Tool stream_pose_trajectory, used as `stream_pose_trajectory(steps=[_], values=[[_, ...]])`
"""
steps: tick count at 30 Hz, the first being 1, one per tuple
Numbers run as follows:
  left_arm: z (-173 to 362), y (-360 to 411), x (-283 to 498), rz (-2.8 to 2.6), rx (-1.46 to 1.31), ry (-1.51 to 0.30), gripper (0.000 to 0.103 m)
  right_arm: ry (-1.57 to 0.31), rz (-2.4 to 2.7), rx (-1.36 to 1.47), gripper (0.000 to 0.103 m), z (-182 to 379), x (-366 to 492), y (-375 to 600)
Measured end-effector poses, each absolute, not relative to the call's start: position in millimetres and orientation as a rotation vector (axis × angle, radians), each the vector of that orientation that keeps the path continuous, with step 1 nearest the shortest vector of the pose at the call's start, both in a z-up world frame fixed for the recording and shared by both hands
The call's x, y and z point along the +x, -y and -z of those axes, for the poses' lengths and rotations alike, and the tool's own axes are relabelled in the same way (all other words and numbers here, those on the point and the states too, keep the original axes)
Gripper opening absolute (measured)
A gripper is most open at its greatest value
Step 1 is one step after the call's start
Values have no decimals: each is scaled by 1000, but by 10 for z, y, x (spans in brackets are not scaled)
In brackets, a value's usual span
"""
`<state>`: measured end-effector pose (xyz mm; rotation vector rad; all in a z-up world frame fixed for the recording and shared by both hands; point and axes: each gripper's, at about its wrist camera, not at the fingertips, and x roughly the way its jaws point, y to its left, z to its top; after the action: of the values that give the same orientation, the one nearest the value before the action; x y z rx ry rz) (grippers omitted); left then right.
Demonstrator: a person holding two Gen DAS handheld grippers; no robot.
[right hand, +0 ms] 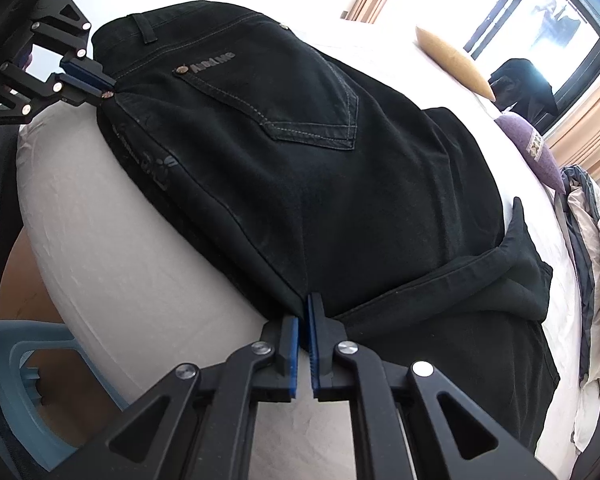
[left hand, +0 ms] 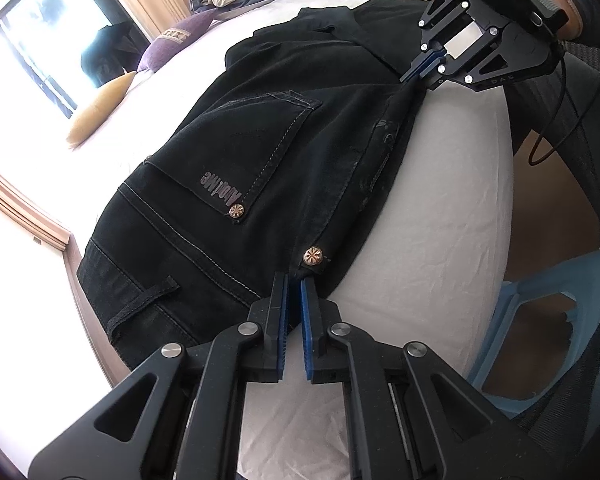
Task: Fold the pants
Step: 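Open the right tool to release the waistband while the left tool keeps holding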
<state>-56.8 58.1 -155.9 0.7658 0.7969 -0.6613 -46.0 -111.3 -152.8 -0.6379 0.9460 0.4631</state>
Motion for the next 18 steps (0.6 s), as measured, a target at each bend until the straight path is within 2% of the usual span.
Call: stream_pose_trajectory(steps=[4,7,11,13,15,18], values=[[1341,-618,-637,669,750,-849,7,-946,-456,-605,7,1526,-458,1152],[1072,-689,-626,657,709,-864,7,-948,-444,-574,13,1517,-440,1186],[730,-717,-405,607,579,-824,7,-954,-431,-520,21,1501,-394,1238],[604,-598,-230,586,498,-799,7,-957,-429,-497,22,1494,-376,1256],[649,-398,-38,588,446,-823,7,-956,-425,-501,22,1490,-375,1246],[1025,-148,192,568,454,-887,7,-953,-419,-506,24,1498,-386,1245]])
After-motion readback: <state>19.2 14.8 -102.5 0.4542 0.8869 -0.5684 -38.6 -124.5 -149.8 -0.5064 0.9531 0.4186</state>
